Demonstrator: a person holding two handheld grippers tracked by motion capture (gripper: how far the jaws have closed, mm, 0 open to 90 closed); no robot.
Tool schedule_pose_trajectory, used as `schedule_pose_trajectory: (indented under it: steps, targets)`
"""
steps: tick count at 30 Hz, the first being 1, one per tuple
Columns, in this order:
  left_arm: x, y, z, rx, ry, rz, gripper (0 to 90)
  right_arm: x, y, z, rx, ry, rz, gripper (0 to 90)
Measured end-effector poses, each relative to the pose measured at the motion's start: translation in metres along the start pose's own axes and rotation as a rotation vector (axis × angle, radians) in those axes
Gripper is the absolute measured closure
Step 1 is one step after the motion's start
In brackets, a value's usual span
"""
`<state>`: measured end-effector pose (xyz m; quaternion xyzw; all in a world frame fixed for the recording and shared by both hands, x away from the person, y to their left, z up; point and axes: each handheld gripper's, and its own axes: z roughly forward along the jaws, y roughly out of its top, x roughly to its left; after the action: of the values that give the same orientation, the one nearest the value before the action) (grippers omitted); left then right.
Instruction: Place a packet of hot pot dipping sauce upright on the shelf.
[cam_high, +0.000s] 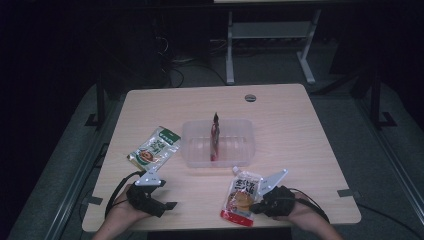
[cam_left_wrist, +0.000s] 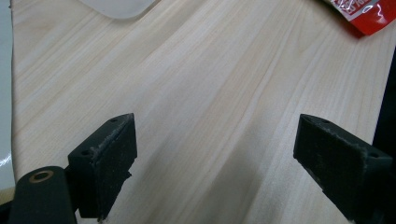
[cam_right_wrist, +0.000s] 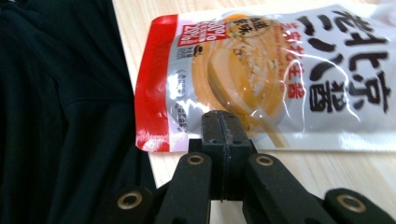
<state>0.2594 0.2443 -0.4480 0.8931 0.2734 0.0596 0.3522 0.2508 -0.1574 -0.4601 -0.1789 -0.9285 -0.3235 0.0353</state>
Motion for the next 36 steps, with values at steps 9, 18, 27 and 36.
schedule_pose_trajectory:
  steps: [9,18,27,36]
  targets:
    - [0.000,0.001,0.000,0.012,-0.003,0.006,13.3,0.007,0.019,0.016,-0.008,0.035,-0.039,89.8]
    - [-0.001,0.002,0.002,0.008,-0.010,0.011,13.3,0.010,0.036,0.032,-0.026,0.039,-0.056,89.8]
    - [-0.002,0.004,0.003,0.012,-0.016,0.018,13.5,0.007,0.051,0.042,-0.044,0.022,-0.069,89.8]
    - [-0.005,0.008,0.004,-0.003,-0.025,0.029,14.2,0.004,0.048,0.021,-0.110,0.004,0.017,83.7]
